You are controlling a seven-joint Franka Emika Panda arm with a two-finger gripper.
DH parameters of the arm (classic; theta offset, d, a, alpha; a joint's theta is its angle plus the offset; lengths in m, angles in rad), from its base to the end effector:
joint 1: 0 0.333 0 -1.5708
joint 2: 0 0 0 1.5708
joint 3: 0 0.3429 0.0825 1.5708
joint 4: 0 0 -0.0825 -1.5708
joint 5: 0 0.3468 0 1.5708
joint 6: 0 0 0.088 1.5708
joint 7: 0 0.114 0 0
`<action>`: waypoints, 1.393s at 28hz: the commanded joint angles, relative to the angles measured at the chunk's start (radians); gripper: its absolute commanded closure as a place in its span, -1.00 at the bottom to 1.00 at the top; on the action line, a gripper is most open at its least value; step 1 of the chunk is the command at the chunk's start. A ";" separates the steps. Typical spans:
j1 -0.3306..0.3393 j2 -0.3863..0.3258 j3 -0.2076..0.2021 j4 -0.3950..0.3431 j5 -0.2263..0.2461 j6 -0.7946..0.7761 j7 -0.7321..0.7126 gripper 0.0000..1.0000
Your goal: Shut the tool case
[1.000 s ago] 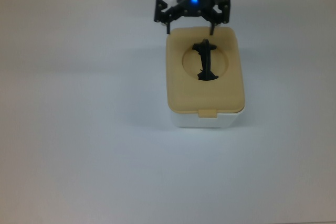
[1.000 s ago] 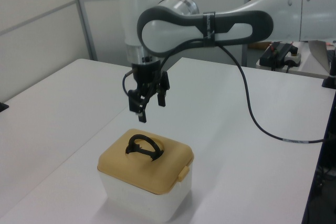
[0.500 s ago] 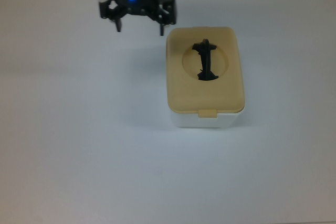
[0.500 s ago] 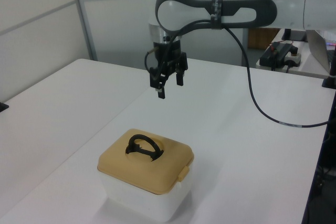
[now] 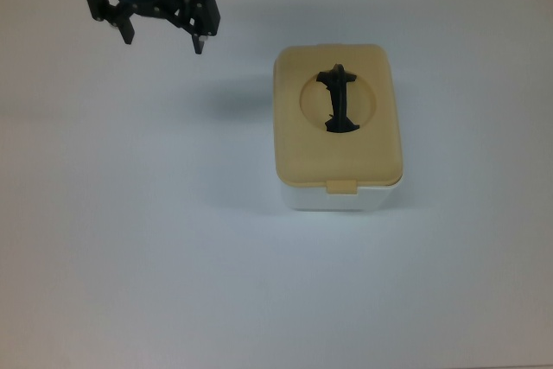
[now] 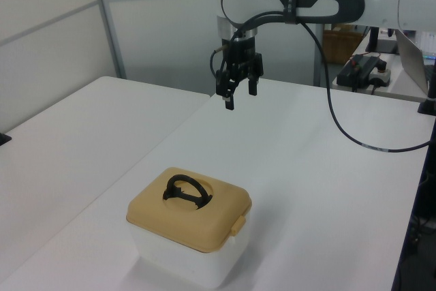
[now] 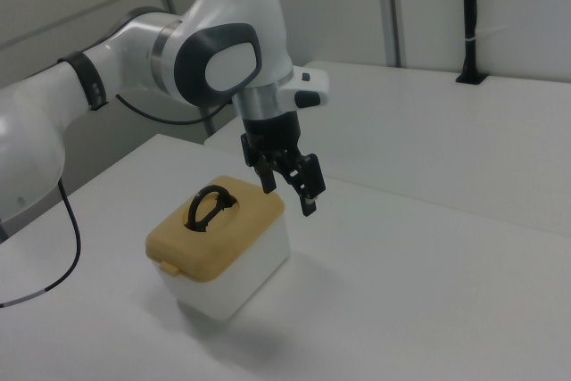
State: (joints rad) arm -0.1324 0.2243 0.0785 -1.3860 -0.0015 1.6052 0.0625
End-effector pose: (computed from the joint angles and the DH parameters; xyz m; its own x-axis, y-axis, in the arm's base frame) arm 0.5925 -0.0380 0.6036 0.9930 -0.1179 -0.0054 -0.1180 -0.9929 -0.0156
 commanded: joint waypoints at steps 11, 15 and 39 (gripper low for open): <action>-0.032 -0.028 -0.002 -0.031 -0.026 -0.025 -0.030 -1.00; -0.038 -0.028 -0.002 -0.031 -0.026 -0.025 -0.030 -1.00; -0.046 -0.022 -0.003 -0.031 -0.026 -0.022 -0.046 -1.00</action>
State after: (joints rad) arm -0.1759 0.2219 0.0784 -1.3948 -0.0166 1.5987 0.0436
